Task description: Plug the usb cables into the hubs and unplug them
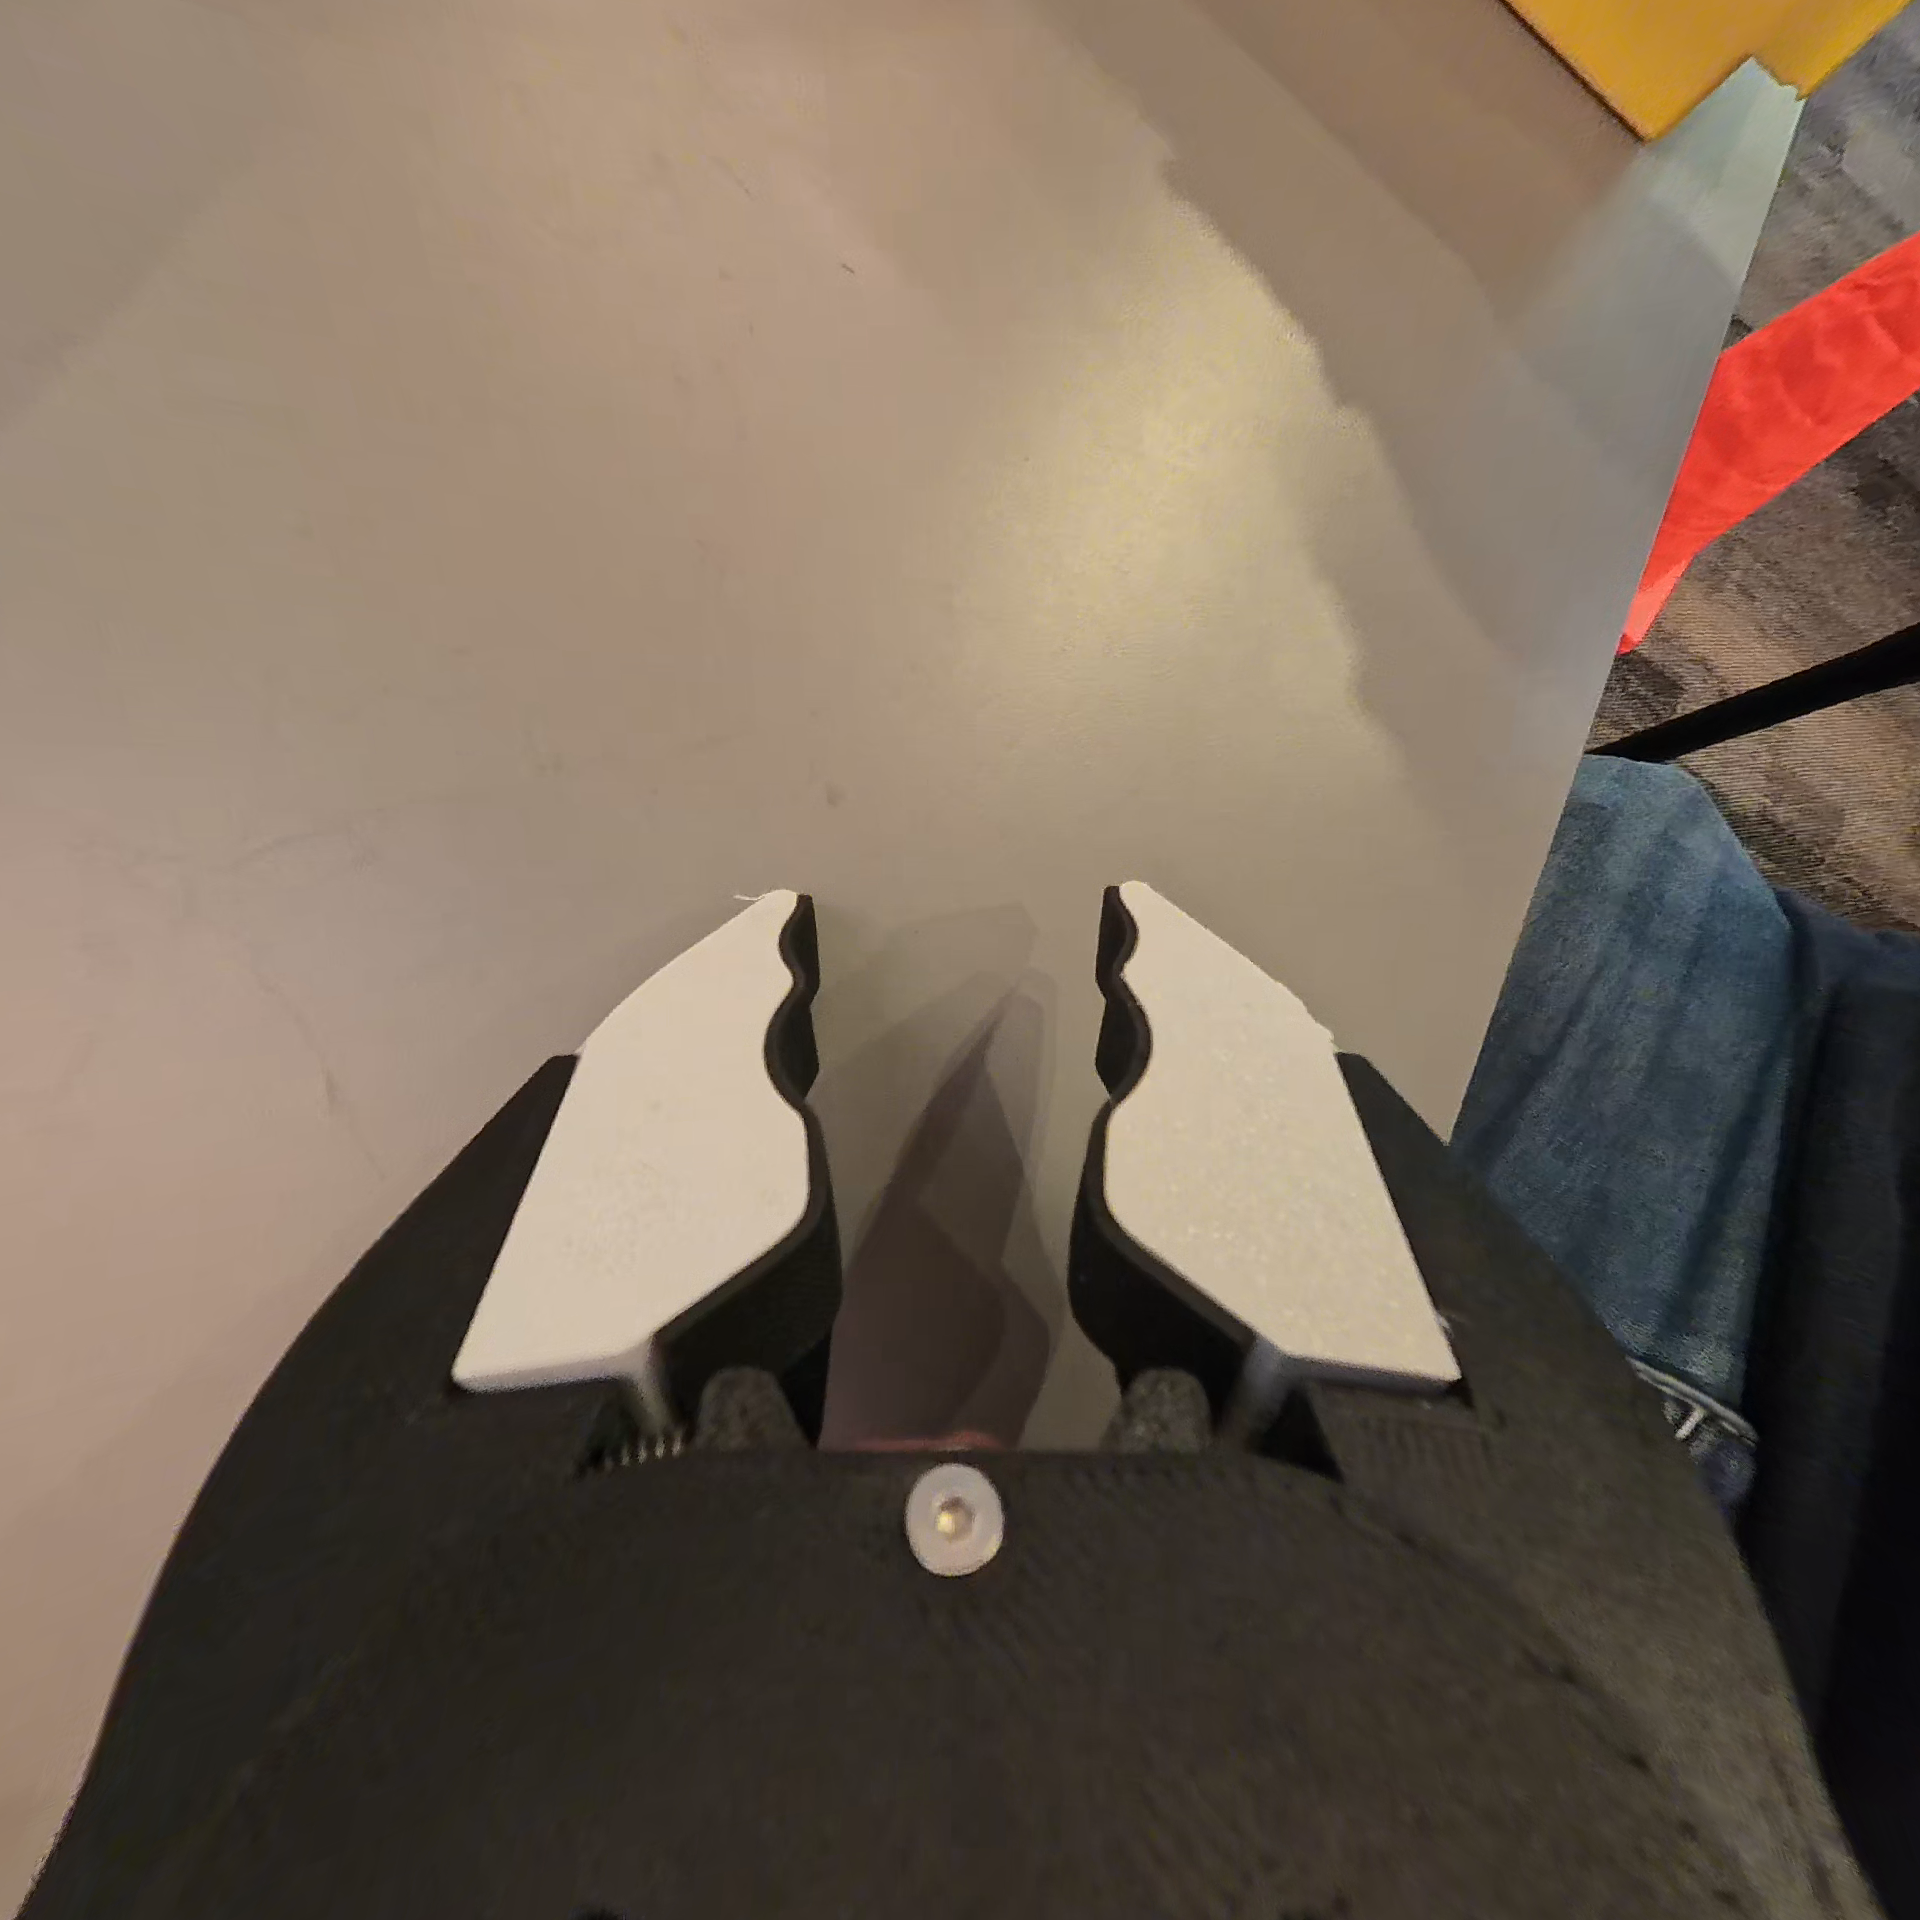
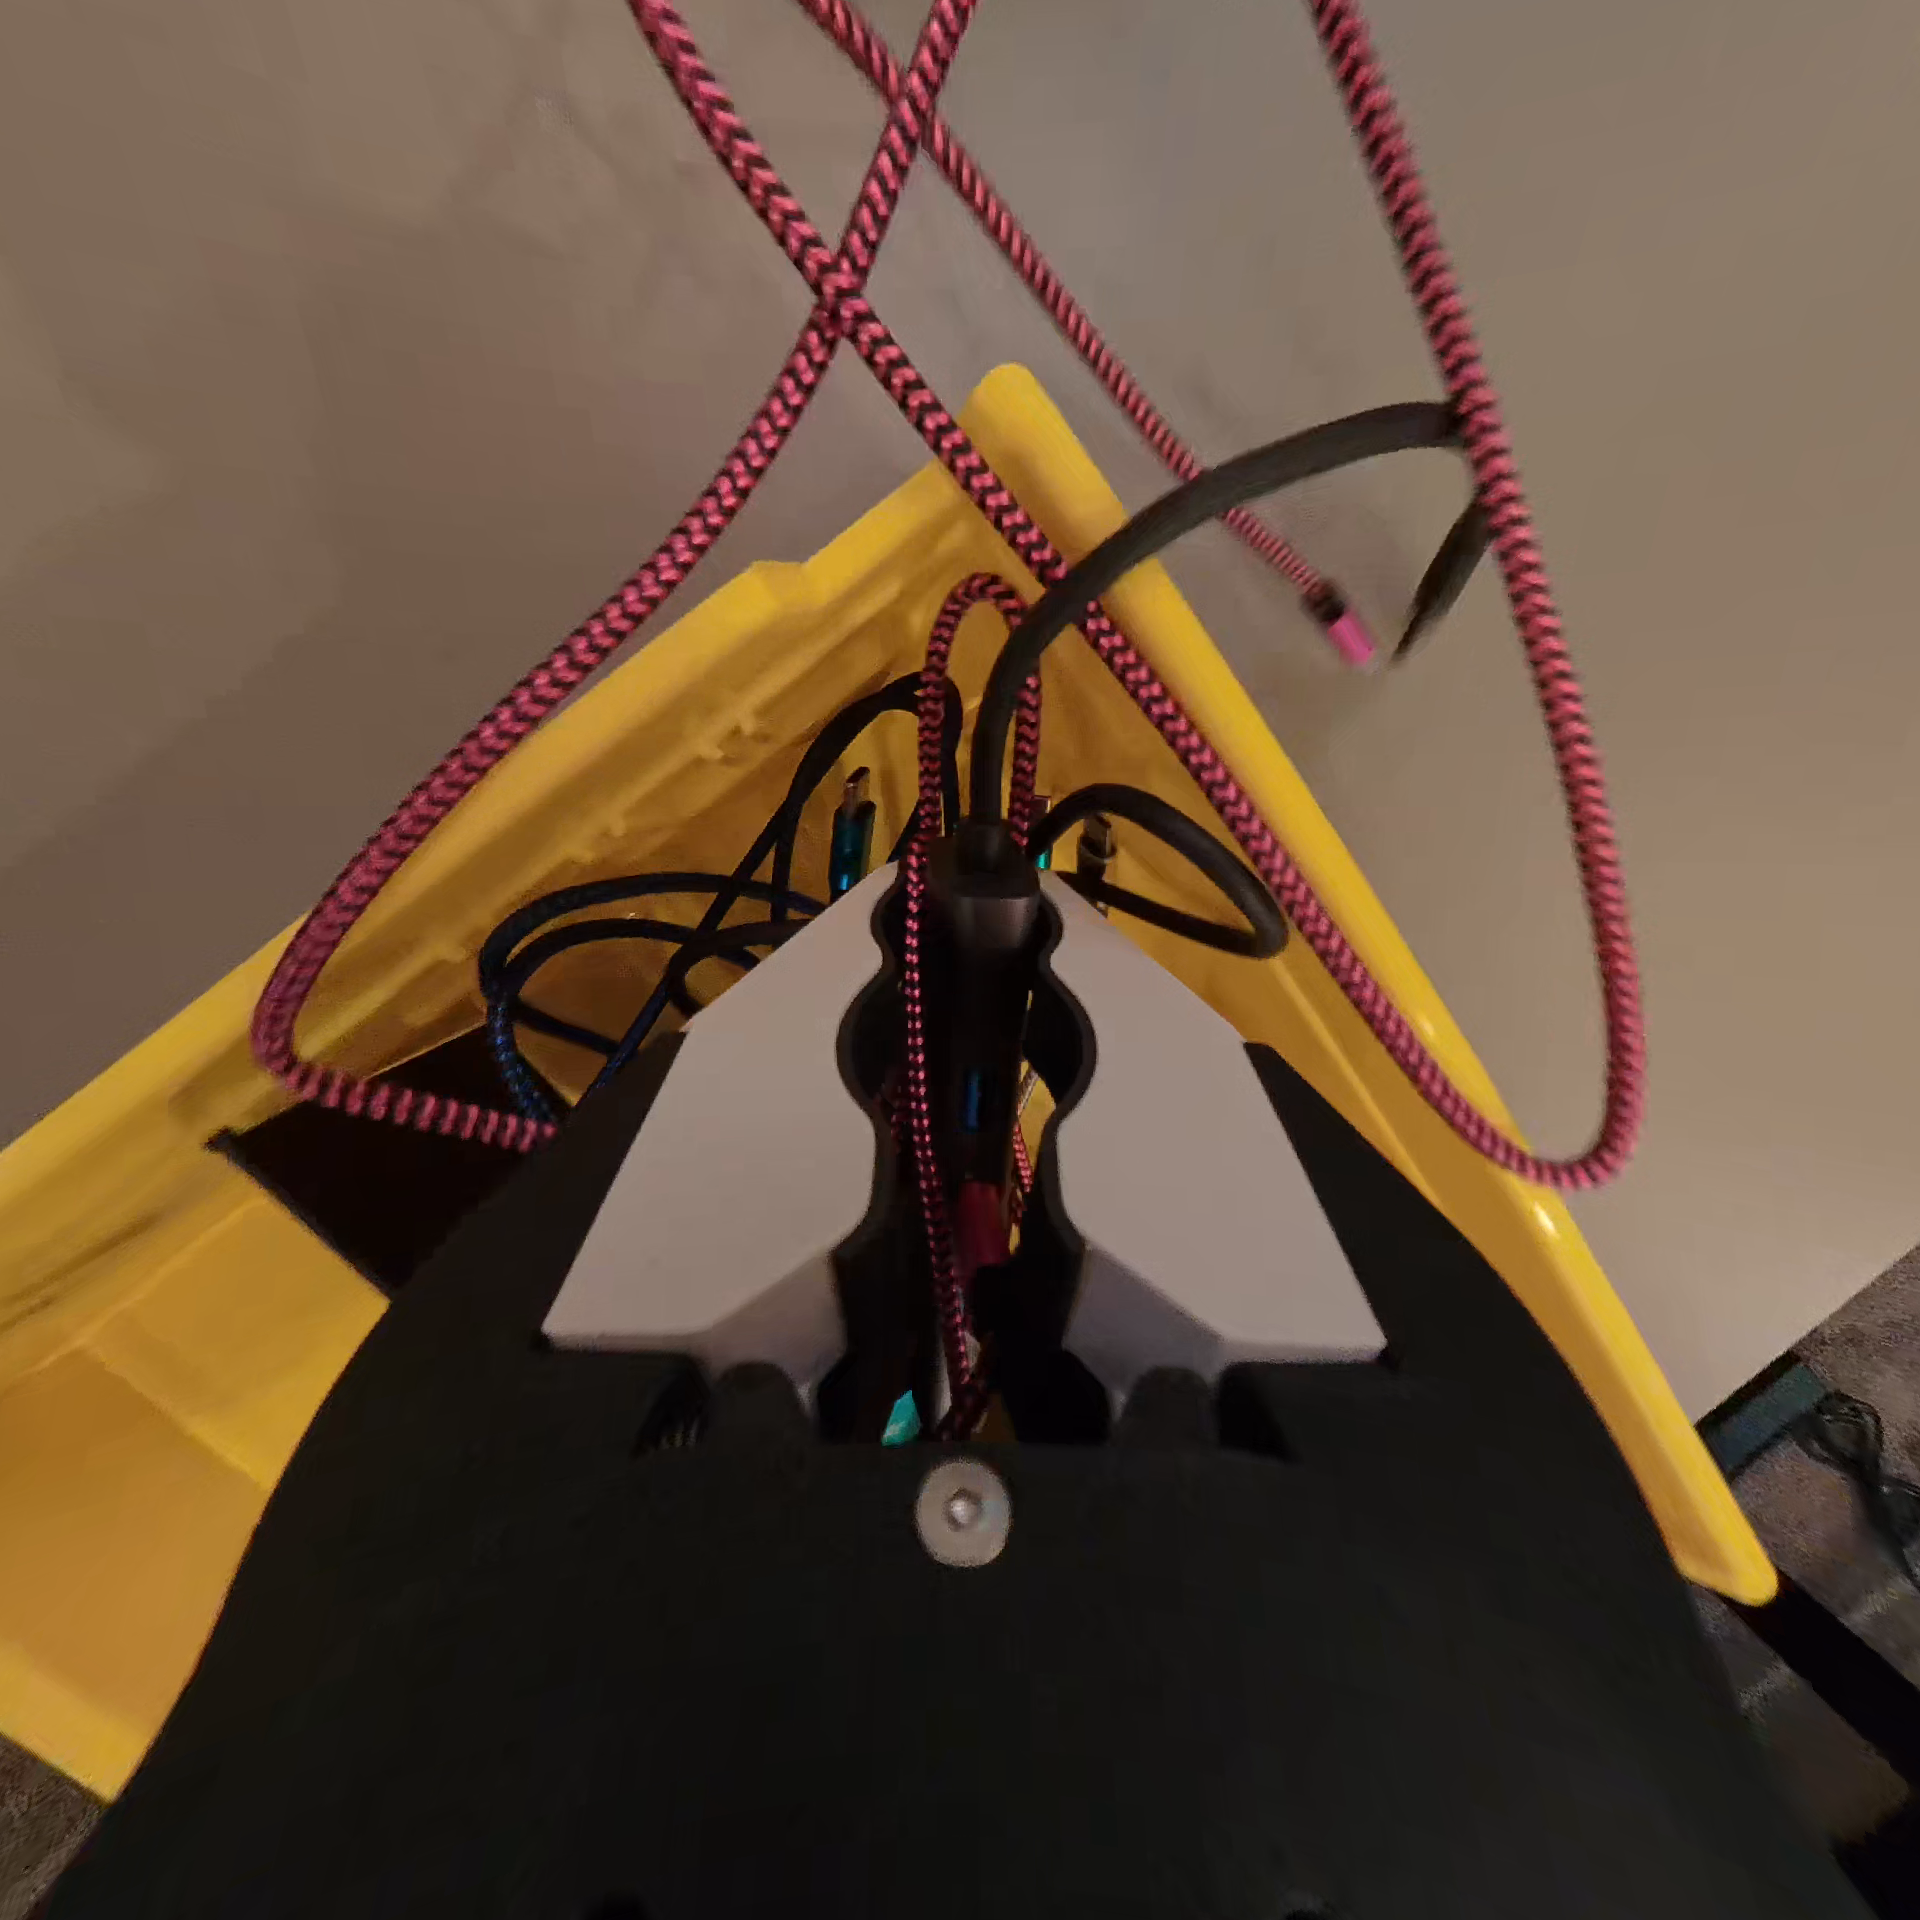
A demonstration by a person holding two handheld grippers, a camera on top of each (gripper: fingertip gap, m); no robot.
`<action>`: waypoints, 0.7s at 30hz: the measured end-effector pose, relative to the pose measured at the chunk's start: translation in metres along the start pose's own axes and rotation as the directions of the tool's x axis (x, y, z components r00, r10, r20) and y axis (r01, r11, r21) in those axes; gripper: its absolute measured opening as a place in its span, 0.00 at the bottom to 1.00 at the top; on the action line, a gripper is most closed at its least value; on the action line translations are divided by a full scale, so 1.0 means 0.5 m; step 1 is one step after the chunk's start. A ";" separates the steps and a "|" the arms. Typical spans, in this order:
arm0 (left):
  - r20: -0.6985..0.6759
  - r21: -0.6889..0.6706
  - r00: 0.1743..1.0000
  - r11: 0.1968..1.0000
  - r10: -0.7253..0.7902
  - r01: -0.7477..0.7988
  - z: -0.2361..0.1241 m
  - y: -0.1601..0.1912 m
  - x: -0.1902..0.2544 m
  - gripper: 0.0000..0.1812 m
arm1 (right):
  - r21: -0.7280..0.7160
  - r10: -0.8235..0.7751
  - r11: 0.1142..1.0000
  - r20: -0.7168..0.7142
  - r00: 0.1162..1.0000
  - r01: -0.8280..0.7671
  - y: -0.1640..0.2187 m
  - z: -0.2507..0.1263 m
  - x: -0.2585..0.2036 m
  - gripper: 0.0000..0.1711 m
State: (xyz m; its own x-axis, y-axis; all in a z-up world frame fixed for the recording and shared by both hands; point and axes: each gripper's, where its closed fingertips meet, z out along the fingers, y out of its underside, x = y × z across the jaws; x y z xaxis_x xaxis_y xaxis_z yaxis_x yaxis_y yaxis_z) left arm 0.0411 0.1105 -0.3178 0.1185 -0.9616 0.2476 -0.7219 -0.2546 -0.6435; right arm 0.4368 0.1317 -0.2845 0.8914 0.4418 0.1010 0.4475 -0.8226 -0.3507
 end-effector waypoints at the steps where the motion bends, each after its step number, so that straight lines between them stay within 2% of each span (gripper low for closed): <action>1: 0.004 0.000 1.000 1.000 0.003 -0.003 -0.001 0.000 -0.001 0.28 | -0.027 -0.016 1.000 0.000 1.000 0.016 0.004 0.012 0.000 0.10; 5: 0.001 0.005 1.000 1.000 0.005 -0.005 -0.004 -0.004 -0.001 0.28 | -0.154 -0.080 0.985 -0.005 0.997 0.078 0.025 0.066 -0.001 0.10; 9: -0.007 0.004 1.000 1.000 0.018 -0.018 -0.004 -0.006 0.007 0.28 | -0.174 -0.098 0.980 0.018 0.995 0.099 0.026 0.060 -0.004 0.10; 11: -0.006 0.003 1.000 1.000 0.024 -0.024 -0.005 -0.005 0.011 0.28 | -0.197 -0.080 0.977 0.004 0.997 0.079 0.024 0.039 -0.001 0.12; 12: -0.006 0.003 1.000 1.000 0.025 -0.025 -0.006 -0.004 0.012 0.28 | -0.192 -0.075 0.979 -0.029 0.997 0.068 0.014 0.022 0.006 0.17; 15: -0.010 -0.002 1.000 1.000 0.023 -0.023 -0.002 -0.002 0.011 0.28 | -0.192 -0.116 0.976 -0.053 0.992 0.104 -0.010 -0.045 0.005 0.20; 21: -0.008 0.000 1.000 1.000 0.011 -0.011 0.001 -0.005 0.002 0.28 | -0.236 -0.162 0.959 0.003 0.987 0.158 -0.015 -0.137 0.004 0.28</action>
State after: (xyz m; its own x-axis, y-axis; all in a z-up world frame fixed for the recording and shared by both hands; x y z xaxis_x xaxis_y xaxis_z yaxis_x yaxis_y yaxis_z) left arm 0.0433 0.1100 -0.3161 0.1052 -0.9636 0.2458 -0.7234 -0.2437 -0.6459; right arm 0.4400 0.1142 -0.2178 0.8070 0.5703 0.1533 0.5868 -0.8034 -0.1008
